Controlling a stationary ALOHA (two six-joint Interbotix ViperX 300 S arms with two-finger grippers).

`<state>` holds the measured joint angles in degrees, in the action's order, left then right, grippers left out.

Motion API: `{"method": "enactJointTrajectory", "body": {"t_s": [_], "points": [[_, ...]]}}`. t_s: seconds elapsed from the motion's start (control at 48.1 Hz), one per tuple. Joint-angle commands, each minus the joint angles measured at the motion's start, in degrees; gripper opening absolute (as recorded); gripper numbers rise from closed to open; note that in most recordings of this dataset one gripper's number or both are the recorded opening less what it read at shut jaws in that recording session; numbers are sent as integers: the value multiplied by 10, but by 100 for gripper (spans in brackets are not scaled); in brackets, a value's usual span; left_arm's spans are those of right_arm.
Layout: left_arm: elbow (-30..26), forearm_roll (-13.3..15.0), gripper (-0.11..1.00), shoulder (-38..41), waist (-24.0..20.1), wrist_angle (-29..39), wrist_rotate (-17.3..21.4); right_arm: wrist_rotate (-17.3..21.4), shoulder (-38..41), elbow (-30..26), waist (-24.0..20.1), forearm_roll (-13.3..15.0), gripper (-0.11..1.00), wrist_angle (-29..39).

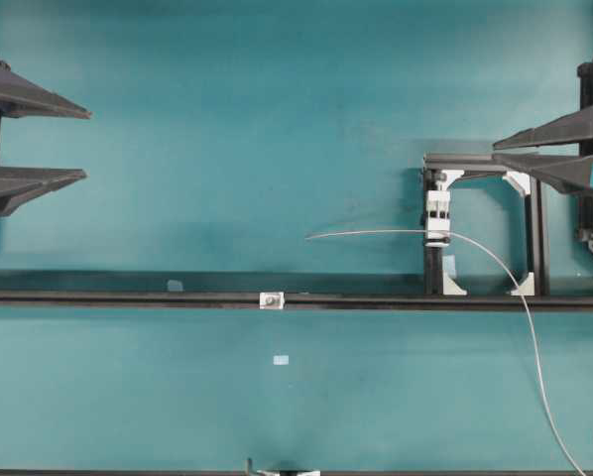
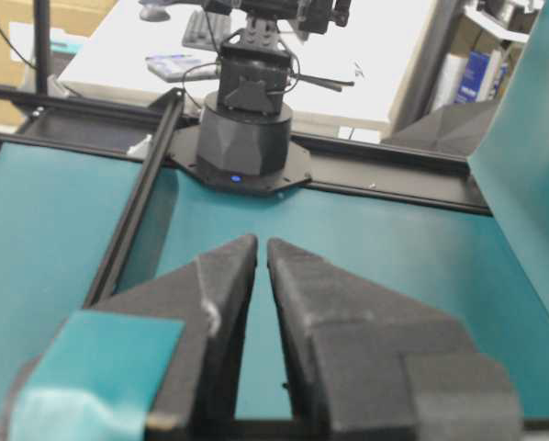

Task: Insert the wire through the hole in the metal fitting marked with a red label. (retake)
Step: 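Move the right gripper down toward the grey wire near the clamp fixture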

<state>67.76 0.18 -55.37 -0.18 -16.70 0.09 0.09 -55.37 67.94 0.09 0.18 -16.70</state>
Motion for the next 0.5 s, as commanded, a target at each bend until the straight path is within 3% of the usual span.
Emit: {"method": "enactJointTrajectory", "body": {"t_s": [0.0,0.042,0.146,0.249,0.353,0.437,0.478], "points": [[4,19,24,3,4,-25,-5,6,4,-4,0,-3,24,-6],[8,19,22,2,4,-30,-8,6,4,2,0,-3,22,-7],[8,18,2,5,4,-38,-10,7,3,14,1,-3,3,-13],[10,18,-7,8,4,-39,-4,7,4,19,0,-3,0,-18],[15,18,2,9,4,-38,-4,8,5,19,1,-3,0,-18],[20,18,18,9,4,-38,-4,8,6,19,2,-4,2,-19],[23,18,28,9,4,-39,-4,8,7,19,4,-4,9,-19]]}}
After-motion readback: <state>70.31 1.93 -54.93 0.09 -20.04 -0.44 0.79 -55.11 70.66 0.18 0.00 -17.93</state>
